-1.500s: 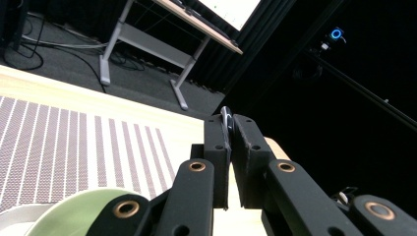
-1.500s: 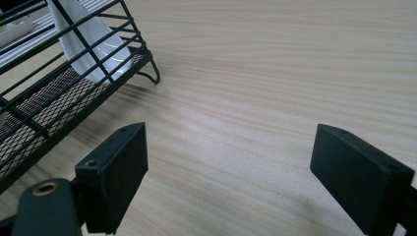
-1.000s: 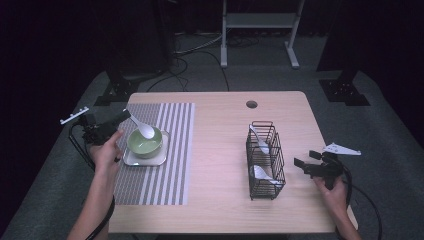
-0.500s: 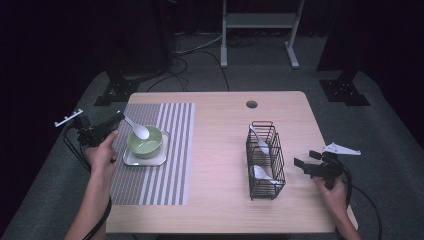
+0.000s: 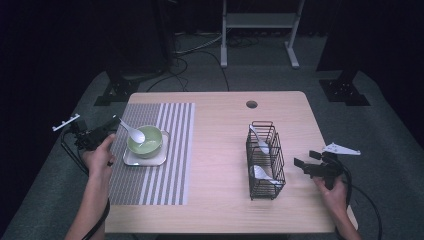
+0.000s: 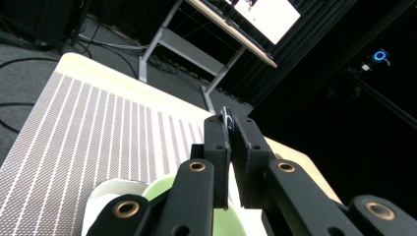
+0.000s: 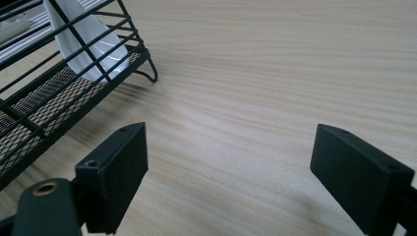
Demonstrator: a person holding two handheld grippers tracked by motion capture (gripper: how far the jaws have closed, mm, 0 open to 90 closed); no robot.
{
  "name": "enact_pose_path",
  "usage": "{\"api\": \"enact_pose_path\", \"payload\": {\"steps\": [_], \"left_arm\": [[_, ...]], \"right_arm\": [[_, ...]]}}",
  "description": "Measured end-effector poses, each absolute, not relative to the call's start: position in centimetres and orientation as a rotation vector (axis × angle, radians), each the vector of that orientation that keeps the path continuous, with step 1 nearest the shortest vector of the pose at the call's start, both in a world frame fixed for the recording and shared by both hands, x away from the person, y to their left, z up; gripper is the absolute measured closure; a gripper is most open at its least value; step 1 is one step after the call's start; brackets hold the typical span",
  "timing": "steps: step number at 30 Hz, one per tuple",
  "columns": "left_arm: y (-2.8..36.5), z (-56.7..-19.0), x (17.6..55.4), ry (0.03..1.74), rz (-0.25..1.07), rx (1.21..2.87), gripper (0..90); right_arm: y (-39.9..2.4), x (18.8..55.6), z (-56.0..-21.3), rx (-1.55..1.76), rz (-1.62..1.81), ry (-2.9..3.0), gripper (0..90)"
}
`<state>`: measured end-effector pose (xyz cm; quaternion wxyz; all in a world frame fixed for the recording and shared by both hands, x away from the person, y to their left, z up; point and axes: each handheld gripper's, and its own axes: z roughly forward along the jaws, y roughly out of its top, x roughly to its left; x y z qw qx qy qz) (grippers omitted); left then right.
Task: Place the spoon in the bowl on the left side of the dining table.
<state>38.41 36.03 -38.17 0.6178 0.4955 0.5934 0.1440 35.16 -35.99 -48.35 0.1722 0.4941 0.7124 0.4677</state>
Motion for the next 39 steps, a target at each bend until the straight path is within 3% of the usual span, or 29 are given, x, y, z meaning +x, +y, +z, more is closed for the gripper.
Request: {"api": "enact_pose_path", "payload": {"steps": [39], "left_arm": [[36.3, -41.5, 38.6, 1.437, 0.311, 1.148, 85.2]], "right_arm": [[-36.0, 35.2, -48.4, 1.397, 1.323, 2.025, 13.2]]}}
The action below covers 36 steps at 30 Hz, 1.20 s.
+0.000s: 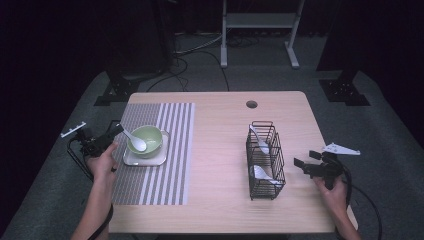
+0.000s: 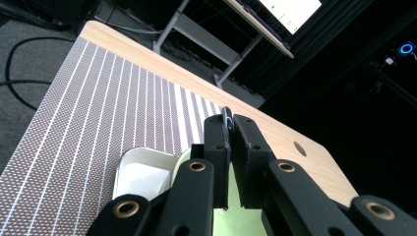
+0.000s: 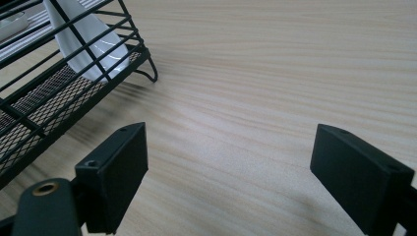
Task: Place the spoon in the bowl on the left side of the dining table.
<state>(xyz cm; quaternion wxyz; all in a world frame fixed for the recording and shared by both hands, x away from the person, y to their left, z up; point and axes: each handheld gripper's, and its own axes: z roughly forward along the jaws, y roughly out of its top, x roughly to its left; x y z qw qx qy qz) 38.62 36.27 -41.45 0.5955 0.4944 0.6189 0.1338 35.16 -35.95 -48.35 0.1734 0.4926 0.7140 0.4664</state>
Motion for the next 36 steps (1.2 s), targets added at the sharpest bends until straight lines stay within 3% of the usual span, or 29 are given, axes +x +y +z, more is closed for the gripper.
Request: {"api": "enact_pose_path", "payload": {"steps": [19, 36], "left_arm": [[37.3, -42.8, 38.5, 1.478, 0.288, 1.11, 84.2], [37.1, -44.3, 38.6, 1.518, 0.269, 1.158, 76.7]], "right_arm": [[-35.9, 35.2, -48.4, 1.395, 1.319, 2.026, 13.2], [-35.9, 35.1, -48.4, 1.389, 1.329, 2.031, 13.2]]}}
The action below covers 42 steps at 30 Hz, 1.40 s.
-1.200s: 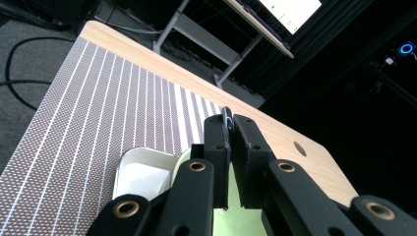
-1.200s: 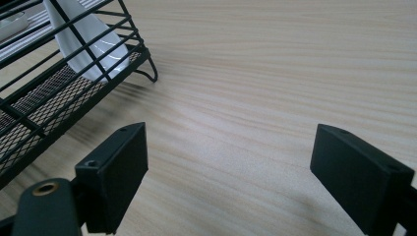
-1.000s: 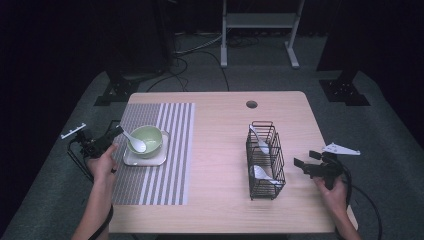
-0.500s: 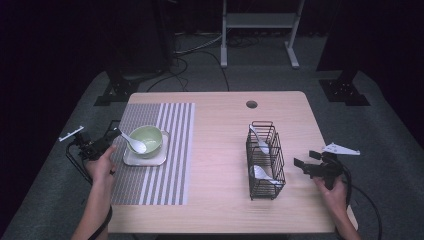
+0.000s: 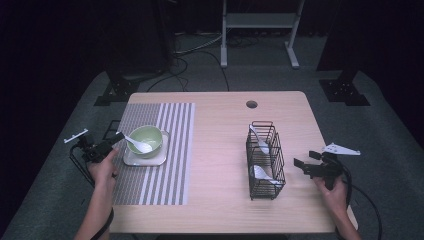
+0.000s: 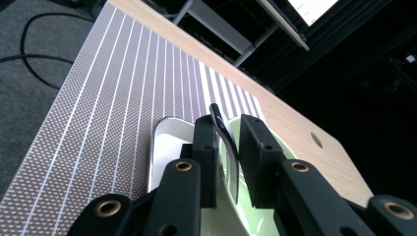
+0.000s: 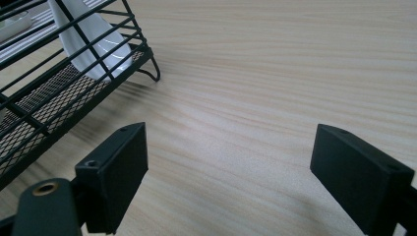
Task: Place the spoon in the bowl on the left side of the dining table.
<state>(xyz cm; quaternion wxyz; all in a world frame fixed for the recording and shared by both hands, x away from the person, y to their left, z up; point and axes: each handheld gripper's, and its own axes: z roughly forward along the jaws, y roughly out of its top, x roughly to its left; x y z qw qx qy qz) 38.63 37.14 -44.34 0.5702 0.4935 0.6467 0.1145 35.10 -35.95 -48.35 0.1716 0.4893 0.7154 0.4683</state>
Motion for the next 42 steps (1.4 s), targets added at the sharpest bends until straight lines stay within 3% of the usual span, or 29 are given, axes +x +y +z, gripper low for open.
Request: {"api": "enact_pose_path", "payload": {"steps": [10, 26, 42], "left_arm": [[36.2, -44.5, 38.5, 1.52, 0.298, 1.241, 71.2], [36.4, -44.6, 37.3, 1.488, 0.305, 1.301, 54.6], [37.2, -45.1, 35.5, 1.47, 0.29, 1.333, 46.5]], "right_arm": [[-36.0, 35.1, -48.3, 1.382, 1.338, 2.036, 13.2], [-35.9, 35.0, -48.3, 1.381, 1.325, 2.034, 13.3], [-36.0, 35.0, -48.3, 1.382, 1.33, 2.031, 13.2]]}}
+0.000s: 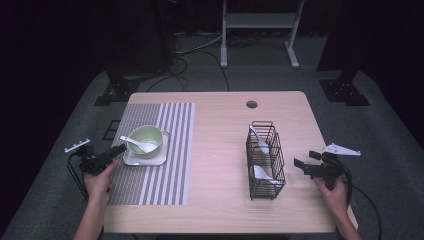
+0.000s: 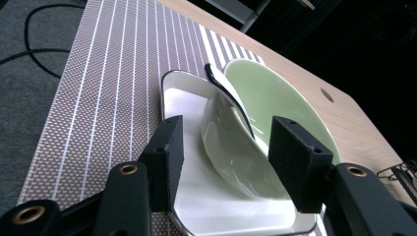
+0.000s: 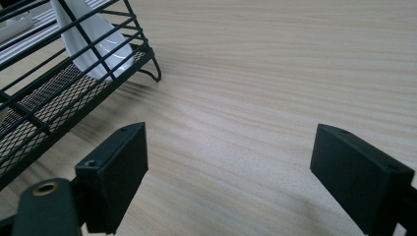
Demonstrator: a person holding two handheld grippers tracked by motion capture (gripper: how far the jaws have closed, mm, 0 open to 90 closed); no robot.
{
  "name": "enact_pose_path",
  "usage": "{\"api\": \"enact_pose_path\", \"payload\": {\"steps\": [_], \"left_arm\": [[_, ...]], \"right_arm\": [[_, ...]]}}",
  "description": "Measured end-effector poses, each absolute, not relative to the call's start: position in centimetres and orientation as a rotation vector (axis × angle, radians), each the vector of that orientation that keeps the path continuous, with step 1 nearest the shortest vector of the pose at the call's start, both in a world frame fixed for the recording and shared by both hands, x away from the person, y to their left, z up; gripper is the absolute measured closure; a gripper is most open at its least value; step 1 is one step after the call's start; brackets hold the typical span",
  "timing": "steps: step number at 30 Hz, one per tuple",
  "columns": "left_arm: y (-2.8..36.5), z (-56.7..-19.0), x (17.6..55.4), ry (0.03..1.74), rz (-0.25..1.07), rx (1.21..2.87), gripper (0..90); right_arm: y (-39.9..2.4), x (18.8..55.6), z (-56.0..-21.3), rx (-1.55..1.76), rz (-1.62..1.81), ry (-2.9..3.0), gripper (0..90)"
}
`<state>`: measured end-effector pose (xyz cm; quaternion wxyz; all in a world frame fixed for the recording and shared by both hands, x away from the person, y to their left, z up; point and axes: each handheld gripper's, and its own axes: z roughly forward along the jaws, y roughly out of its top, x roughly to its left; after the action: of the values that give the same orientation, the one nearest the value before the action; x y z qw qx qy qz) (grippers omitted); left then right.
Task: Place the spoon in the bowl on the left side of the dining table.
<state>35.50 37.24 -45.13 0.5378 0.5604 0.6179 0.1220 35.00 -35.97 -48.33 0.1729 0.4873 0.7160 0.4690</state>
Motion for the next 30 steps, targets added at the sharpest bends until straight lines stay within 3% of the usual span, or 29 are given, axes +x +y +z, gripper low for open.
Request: {"api": "enact_pose_path", "payload": {"steps": [20, 30], "left_arm": [[35.1, -44.4, 33.1, 1.407, 0.299, 1.424, 29.3], [33.9, -44.0, 32.2, 1.365, 0.28, 1.459, 26.4]], "right_arm": [[-35.9, 35.0, -48.3, 1.374, 1.328, 2.035, 13.3], [-35.9, 35.0, -48.3, 1.373, 1.327, 2.037, 13.2]]}}
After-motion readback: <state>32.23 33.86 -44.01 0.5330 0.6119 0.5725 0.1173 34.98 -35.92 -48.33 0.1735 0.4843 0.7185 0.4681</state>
